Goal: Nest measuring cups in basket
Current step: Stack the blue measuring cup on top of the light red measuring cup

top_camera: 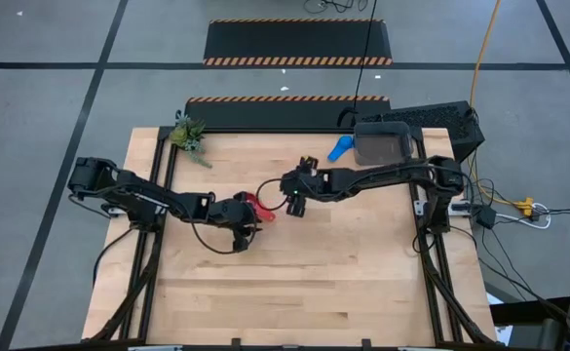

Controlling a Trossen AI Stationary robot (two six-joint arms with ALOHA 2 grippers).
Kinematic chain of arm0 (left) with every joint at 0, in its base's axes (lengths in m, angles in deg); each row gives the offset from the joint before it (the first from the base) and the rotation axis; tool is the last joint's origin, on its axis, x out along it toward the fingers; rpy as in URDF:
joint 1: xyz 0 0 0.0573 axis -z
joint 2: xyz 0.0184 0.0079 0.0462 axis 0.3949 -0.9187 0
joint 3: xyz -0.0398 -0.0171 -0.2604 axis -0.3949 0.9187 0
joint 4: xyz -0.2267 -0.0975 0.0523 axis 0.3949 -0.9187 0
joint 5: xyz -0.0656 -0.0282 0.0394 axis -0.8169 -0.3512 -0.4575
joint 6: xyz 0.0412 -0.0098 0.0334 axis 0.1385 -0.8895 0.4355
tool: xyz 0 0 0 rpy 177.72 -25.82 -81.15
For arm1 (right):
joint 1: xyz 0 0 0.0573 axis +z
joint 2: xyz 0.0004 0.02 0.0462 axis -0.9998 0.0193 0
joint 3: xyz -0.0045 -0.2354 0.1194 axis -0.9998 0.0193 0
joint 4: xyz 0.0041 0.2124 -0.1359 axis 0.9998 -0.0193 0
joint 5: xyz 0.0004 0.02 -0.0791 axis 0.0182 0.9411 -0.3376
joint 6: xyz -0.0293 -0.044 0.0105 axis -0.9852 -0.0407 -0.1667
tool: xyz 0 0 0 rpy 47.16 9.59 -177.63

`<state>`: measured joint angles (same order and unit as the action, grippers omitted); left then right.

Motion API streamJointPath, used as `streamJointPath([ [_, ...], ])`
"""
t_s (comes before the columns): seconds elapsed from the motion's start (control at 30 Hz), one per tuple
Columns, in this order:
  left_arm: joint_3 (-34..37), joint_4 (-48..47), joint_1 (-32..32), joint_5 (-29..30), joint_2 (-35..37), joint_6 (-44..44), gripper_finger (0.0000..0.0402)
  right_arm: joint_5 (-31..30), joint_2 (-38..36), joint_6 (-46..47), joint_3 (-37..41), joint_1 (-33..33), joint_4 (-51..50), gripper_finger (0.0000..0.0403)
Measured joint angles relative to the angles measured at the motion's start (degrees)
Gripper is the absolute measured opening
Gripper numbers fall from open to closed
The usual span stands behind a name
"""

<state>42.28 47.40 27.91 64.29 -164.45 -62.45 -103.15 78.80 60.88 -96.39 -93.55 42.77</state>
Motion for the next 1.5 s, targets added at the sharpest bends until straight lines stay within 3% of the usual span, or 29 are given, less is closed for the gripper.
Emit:
streamJointPath([
  [0.23,-3.0,-4.5,2.6,-1.0,0.0,-0.9,0.0115,-11.1,-0.5,-5.6,0.6,-2.2,-8.4,0.0222],
  [0.37,-4.1,-5.9,5.3,-1.0,0.0,-1.0,0.0115,-13.9,-0.5,-8.4,3.7,-3.7,-8.8,0.0232],
  [0.6,-4.2,-5.9,9.3,-0.5,0.0,-1.3,0.0115,-14.0,-0.5,-13.5,12.0,-7.8,-2.8,0.0262],
  [0.93,-4.2,-5.9,11.6,4.5,0.0,-1.2,0.0115,-17.0,-0.5,-26.5,23.4,-13.7,16.8,0.0271],
  [1.37,-4.2,-5.8,11.6,4.6,0.0,-0.4,0.0115,-15.3,-0.6,-23.0,25.1,-19.3,20.8,0.0266],
  [1.5,-4.2,-5.8,11.6,4.6,0.0,-0.4,0.0115,-11.3,-0.6,-22.3,25.1,-21.1,21.1,0.0253],
])
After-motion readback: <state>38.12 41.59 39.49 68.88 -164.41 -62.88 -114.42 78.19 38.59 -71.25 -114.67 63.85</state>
